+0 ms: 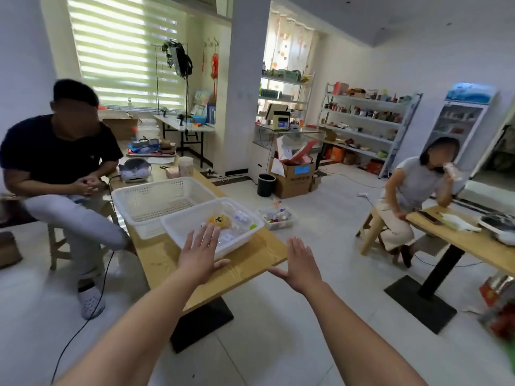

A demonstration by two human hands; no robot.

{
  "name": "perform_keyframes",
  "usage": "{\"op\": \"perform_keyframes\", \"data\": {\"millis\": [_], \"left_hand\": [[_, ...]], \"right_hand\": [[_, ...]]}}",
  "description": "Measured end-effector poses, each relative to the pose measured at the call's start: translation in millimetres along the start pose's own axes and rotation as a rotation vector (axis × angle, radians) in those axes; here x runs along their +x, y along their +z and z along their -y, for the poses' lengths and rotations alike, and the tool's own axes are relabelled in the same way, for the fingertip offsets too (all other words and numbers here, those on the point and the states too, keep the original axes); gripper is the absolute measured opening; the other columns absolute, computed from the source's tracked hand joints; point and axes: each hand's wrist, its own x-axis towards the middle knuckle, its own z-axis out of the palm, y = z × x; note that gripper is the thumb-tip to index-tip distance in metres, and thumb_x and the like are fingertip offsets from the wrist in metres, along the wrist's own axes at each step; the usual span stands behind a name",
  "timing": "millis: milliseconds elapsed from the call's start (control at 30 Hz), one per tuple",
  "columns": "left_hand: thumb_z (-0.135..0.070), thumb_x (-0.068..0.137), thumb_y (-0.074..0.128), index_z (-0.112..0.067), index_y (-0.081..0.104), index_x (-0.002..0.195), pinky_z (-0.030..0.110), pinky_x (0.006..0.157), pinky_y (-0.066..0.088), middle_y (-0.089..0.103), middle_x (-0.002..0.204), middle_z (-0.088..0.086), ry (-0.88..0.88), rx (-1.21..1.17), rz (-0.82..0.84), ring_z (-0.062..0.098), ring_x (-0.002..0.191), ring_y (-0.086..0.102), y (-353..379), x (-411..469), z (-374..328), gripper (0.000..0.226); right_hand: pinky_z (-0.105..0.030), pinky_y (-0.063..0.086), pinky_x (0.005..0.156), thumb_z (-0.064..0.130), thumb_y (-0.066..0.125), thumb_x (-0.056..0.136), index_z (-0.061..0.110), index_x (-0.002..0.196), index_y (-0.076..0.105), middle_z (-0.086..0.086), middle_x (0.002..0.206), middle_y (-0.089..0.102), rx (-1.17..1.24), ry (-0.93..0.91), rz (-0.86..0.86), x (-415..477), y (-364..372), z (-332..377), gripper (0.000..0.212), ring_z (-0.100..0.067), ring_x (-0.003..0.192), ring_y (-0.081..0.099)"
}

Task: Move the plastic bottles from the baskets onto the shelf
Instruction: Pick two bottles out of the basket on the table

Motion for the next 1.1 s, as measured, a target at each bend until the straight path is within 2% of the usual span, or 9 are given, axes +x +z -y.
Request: {"op": "perform_keyframes", "data": {"millis": [100,333,567,700,1100], "left_hand": [[-0.069,0.092,0.021,-0.014,-0.020,0.151,0.044,0.119,-0.011,-0.021,0.160,0.003,-0.029,-0.001,0.028,0.021,0.148,-0.018,16,21,14,0.090],[-0.069,0.093,0.023,-0.015,-0.018,0.151,0.044,0.119,-0.012,-0.021,0.160,0.003,-0.112,-0.014,0.046,0.020,0.148,-0.018,45,106,72,0.089],[-0.072,0.089,0.021,-0.016,-0.017,0.152,0.044,0.117,-0.015,-0.022,0.160,0.003,-0.102,-0.016,0.088,0.021,0.147,-0.019,82,180,112,0.092],[-0.072,0.089,0.021,-0.016,-0.019,0.151,0.044,0.116,-0.016,-0.023,0.159,0.002,-0.109,-0.011,0.129,0.021,0.147,-0.020,99,207,121,0.092],[-0.067,0.094,0.024,-0.015,-0.020,0.151,0.043,0.117,-0.016,-0.024,0.159,0.003,-0.218,-0.032,0.268,0.021,0.146,-0.023,138,281,123,0.089]], "right_hand": [[-0.042,0.007,0.121,0.076,0.039,0.082,0.004,0.153,0.002,-0.009,0.161,0.004,-0.034,-0.036,0.005,44,6,6,0.107,-0.023,0.149,0.003],[-0.040,0.010,0.121,0.072,0.044,0.084,0.007,0.153,0.001,-0.007,0.162,0.002,-0.002,-0.128,-0.002,165,20,48,0.104,-0.022,0.149,0.003],[-0.040,0.005,0.122,0.071,0.044,0.085,0.005,0.153,-0.005,-0.010,0.162,-0.005,0.015,-0.152,0.064,256,45,71,0.107,-0.023,0.150,-0.002],[-0.040,-0.001,0.121,0.070,0.044,0.086,0.006,0.153,-0.008,-0.011,0.162,-0.008,0.026,-0.165,0.120,294,61,75,0.107,-0.024,0.150,-0.006],[-0.040,-0.002,0.121,0.071,0.044,0.085,0.007,0.153,-0.010,-0.010,0.162,-0.009,0.054,-0.325,0.229,411,124,76,0.108,-0.024,0.150,-0.005]]}}
